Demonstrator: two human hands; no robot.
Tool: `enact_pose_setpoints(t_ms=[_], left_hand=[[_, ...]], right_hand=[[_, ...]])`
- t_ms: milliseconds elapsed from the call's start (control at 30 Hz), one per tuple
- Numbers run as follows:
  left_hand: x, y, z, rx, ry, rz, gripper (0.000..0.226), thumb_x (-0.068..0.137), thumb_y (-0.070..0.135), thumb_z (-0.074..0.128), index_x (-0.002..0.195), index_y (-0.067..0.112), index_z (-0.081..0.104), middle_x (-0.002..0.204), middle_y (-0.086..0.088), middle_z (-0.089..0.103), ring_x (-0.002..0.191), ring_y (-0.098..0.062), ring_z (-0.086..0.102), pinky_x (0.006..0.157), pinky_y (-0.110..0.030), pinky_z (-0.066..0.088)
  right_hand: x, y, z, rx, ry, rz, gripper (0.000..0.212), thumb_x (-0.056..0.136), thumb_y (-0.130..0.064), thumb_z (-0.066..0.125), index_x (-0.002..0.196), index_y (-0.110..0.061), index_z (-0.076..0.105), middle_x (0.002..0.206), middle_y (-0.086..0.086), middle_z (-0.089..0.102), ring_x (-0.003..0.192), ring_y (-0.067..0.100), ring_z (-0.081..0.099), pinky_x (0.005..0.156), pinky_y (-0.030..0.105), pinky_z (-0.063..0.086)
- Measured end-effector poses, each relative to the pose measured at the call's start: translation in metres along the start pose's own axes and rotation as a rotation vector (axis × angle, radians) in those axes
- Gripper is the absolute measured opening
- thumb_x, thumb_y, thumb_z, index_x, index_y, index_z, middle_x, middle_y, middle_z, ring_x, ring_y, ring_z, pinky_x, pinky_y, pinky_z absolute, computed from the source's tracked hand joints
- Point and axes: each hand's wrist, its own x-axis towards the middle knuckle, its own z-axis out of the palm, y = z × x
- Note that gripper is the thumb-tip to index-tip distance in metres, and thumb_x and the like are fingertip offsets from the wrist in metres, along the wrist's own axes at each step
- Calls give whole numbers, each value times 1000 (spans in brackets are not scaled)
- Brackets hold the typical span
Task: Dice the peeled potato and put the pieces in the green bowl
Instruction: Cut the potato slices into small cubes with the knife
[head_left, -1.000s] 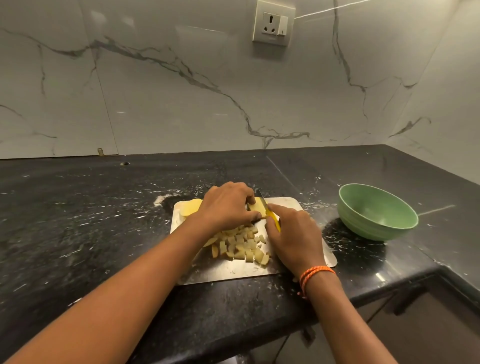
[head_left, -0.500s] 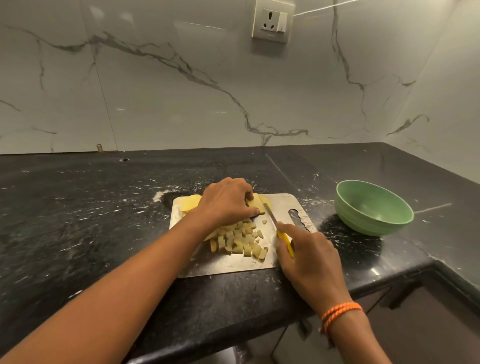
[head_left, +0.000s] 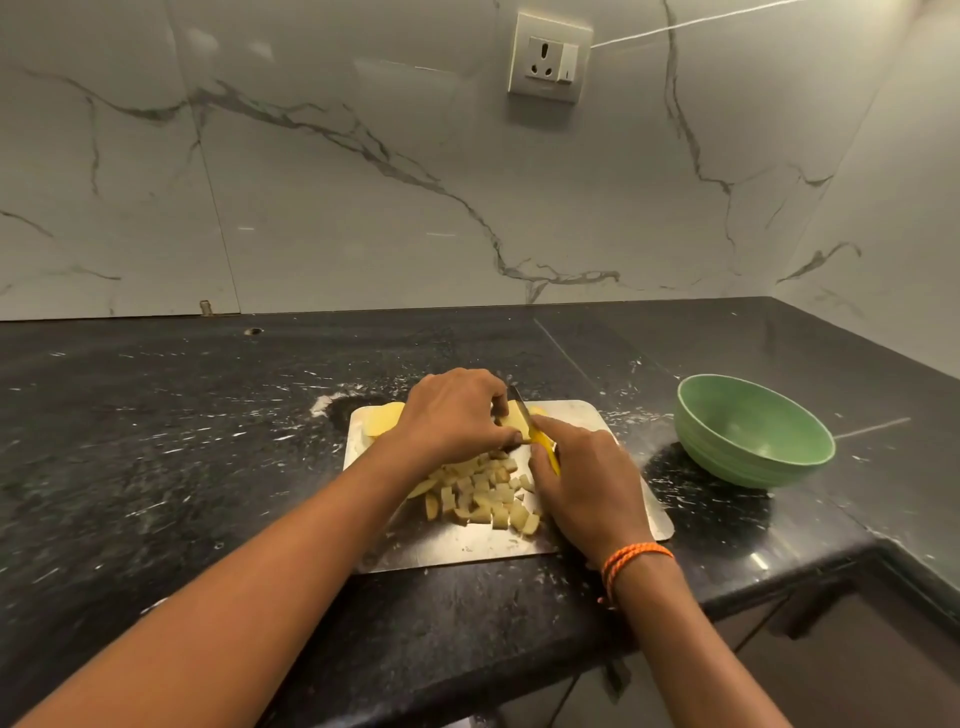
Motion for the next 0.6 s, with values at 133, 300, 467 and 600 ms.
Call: enact_pose_setpoints(t_ms=[133,300,467,600], left_hand=[[1,0,2,4,20,2,40,88,64,74,111,31,74,117,9,73,95,-11,61,76,-30,45],[1,0,5,-2,49,-11,39,87,63,74,109,31,75,114,9,74,93,-11,60,85,-34,47],[1,0,6,-13,44,-10,39,88,62,75,112,31,75,117,9,74,93,-10,56,86,-35,45],[1,-1,6,-10,39,-16,41,87,65,75,111,31,75,115,9,74,91,-12,58,85,-36,46]], right_hand=[[7,1,6,-71,-49,13,31,97,-31,51,123,-25,65,96,10,73,89,33,65,70,43,53],[-2,0,4,-59,-56,12,28,97,-32,51,120,-24,65,94,9,71,90,33,64,71,44,54],[-33,4,-9,-31,-2,-14,33,95,-35,57,127,-31,63,81,1,72,77,27,66,63,42,54],[-55,10,-18,-32,46,18,32,93,-35,61,125,-31,64,82,1,74,76,27,68,64,41,54]])
